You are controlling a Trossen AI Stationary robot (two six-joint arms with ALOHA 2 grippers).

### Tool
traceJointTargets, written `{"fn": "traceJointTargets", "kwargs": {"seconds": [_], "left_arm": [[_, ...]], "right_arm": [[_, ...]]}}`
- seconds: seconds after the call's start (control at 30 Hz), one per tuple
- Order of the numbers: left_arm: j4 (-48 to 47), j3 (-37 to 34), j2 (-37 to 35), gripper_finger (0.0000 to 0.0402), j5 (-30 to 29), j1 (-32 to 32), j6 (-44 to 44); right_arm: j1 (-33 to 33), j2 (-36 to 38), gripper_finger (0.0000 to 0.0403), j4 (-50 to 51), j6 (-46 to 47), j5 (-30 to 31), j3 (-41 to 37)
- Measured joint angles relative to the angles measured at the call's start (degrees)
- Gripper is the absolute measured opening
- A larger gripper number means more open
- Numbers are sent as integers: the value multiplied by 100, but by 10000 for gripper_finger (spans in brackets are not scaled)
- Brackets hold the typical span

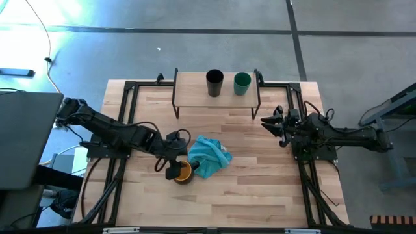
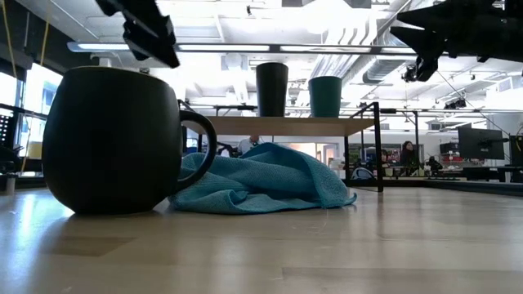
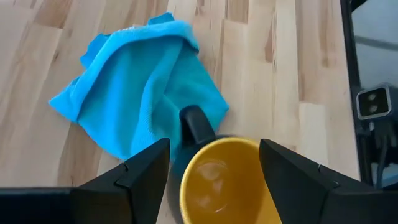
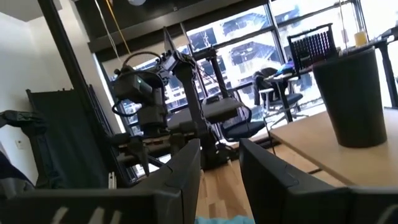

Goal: Stack small to large cups/mugs on shelf
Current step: Put the black mug on the shelf

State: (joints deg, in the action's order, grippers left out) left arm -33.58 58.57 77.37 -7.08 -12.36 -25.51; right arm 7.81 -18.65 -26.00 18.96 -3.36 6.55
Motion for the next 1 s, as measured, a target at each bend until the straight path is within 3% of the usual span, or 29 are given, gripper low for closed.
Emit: {"fn": "traceJointTargets", "kwargs": {"seconds": [0.5, 0.7, 1.0], "left_arm": [[4, 76, 43, 237, -160, -2, -622], [86, 76, 41, 237, -535, -2, -794], [23, 76, 42, 237, -47, -2, -1032]], "right_arm": [[0, 0, 103, 55, 64, -4, 0], [0, 0, 103, 55, 59, -4, 0], [0, -1, 103, 55, 53, -4, 0]]}}
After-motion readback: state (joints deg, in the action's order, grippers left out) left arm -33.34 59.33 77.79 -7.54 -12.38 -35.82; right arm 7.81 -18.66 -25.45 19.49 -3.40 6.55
